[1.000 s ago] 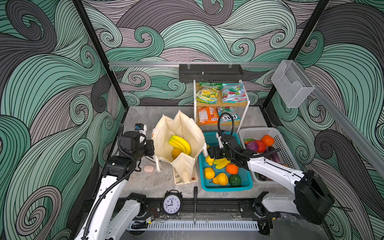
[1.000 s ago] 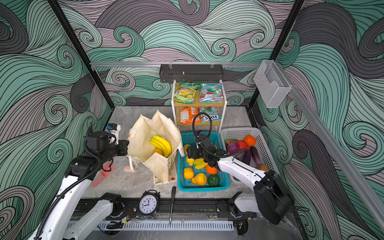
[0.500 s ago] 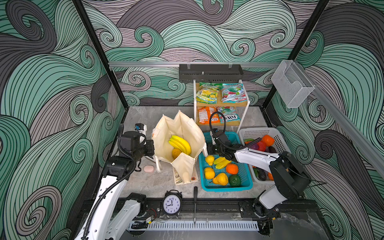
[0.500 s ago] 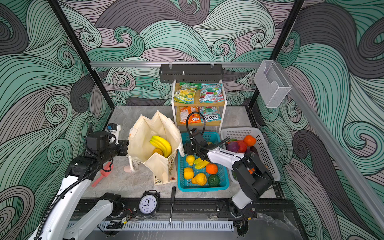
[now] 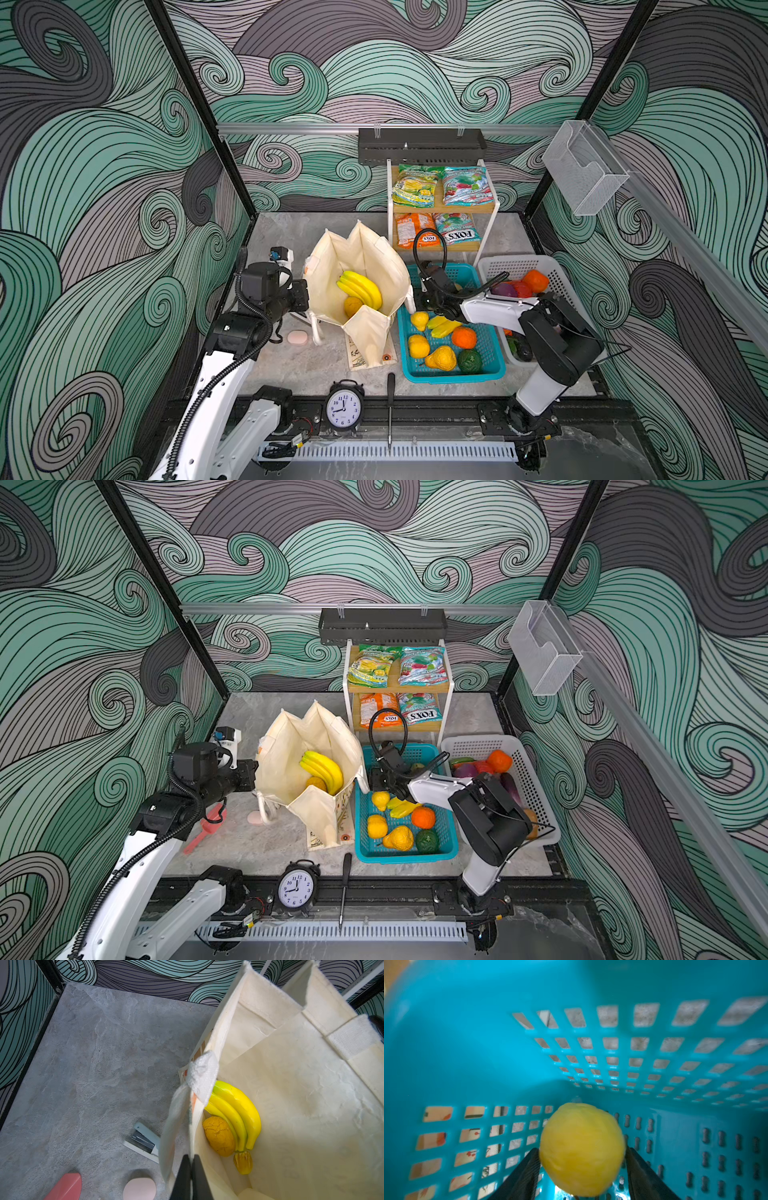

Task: Place the food into the grocery bag and tie it
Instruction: 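Lower the right gripper onto a yellow lemon and grasp it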

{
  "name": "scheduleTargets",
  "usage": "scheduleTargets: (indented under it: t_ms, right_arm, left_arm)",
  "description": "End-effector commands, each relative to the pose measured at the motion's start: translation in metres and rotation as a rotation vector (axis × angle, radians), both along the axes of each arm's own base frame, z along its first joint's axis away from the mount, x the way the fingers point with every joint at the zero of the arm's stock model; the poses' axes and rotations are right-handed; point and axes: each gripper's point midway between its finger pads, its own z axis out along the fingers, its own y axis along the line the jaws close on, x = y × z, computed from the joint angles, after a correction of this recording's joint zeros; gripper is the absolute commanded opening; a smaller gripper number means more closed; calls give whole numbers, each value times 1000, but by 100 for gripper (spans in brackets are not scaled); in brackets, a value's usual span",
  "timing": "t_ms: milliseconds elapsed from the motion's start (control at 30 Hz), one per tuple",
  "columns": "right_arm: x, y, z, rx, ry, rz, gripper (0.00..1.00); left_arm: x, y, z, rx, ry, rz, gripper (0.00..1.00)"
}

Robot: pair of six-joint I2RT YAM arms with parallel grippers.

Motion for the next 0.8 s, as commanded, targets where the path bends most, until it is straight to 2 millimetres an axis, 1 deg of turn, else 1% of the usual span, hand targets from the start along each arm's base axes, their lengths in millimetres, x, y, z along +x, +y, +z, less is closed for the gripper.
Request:
scheduleTargets:
  t_ms: [0,100,200,300,400,500,600,767]
  right_arm:
    - [7,-5,5,-17,-27,-32,66]
    - [8,-8,-1,-38,-20,-41,66]
    - [11,-7,-1,-39,-30,-48,69]
    - [14,-9,0,-48,-46,-53,69]
    - [15,-11,1,-60,-56,-57,65]
    - [15,-12,1,-66,-60,-55,59]
    - [15,-10,3,-50,-68,-50,57]
    - [14,-12,12,-42,-95,-51,51]
  left_arm:
    - [1,3,0,5,0,11,0]
    - [1,4,0,10,-2,15,0]
    - [0,3,1,7,-7,14,0]
    - [0,3,1,8,-6,13,0]
    - [0,3,1,9,-5,13,0]
    - [0,4,1,11,-6,14,0]
    - [0,4,1,12,-7,15,0]
    - [0,4,0,15,-2,15,0]
